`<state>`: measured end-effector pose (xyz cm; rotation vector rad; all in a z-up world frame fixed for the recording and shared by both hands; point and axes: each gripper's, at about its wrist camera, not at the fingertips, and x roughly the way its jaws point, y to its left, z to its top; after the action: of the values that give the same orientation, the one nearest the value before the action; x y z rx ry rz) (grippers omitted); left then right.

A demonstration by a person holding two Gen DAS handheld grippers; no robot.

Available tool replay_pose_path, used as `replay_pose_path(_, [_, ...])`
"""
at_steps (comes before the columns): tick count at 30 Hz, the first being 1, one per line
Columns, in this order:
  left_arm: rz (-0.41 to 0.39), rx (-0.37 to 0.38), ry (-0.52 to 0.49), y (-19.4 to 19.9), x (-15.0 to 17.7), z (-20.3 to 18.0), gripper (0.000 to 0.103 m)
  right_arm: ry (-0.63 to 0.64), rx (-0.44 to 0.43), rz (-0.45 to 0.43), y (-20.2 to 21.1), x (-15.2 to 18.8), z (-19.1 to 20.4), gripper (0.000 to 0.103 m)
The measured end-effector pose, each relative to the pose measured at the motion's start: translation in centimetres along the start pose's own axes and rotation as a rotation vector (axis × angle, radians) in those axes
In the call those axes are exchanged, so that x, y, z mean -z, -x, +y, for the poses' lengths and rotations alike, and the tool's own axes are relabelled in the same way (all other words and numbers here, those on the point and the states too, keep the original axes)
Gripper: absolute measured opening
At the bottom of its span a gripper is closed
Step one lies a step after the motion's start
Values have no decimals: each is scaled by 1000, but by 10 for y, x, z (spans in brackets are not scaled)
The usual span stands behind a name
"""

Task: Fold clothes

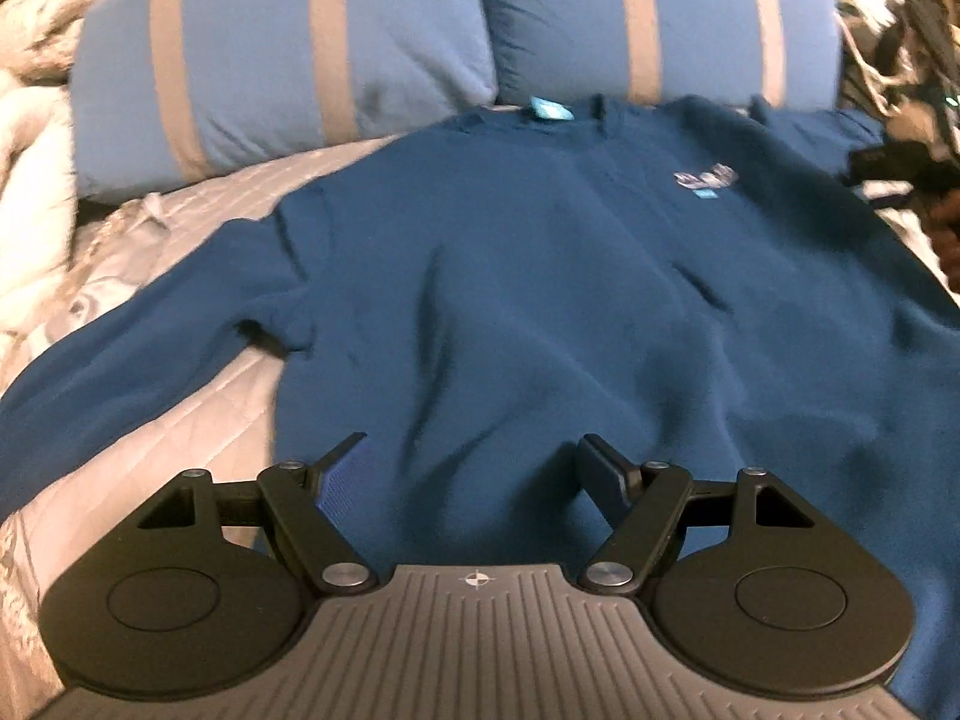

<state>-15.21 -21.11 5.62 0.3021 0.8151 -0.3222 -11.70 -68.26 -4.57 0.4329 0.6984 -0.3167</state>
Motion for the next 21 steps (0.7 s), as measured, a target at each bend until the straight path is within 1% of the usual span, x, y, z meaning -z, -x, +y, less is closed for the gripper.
replay_pose_path(1, [4,13,0,-1,0,1,74,7,-2,3,-1,0,1,60])
replay_pose_path(3, [20,28,22,-4,-1,3,74,21,-10,16,-2,0,2,29])
replay_pose_path(4, [27,29,34,-5,-1,3,74,19,-22,24,-2,0,1,24])
replay_pose_path(5, [28,27,39,-5,-1,3,74,8,-31,24,0,0,-1,16])
replay_pose_path(6, [24,25,40,-4,-1,3,74,-8,-40,27,2,0,-3,11])
replay_pose_path(8, [16,21,41,-3,-1,3,74,-15,-44,34,9,0,-2,9])
replay_pose_path(12, [1,14,43,-1,0,2,74,56,-33,21,30,6,10,8])
replay_pose_path(15, [-10,8,45,1,0,1,74,95,-55,16,52,11,18,8])
replay_pose_path(18, [-9,22,44,0,0,4,74,137,-69,25,69,16,30,8])
replay_pose_path(21, [-14,23,39,1,1,4,74,173,-116,49,84,22,43,9])
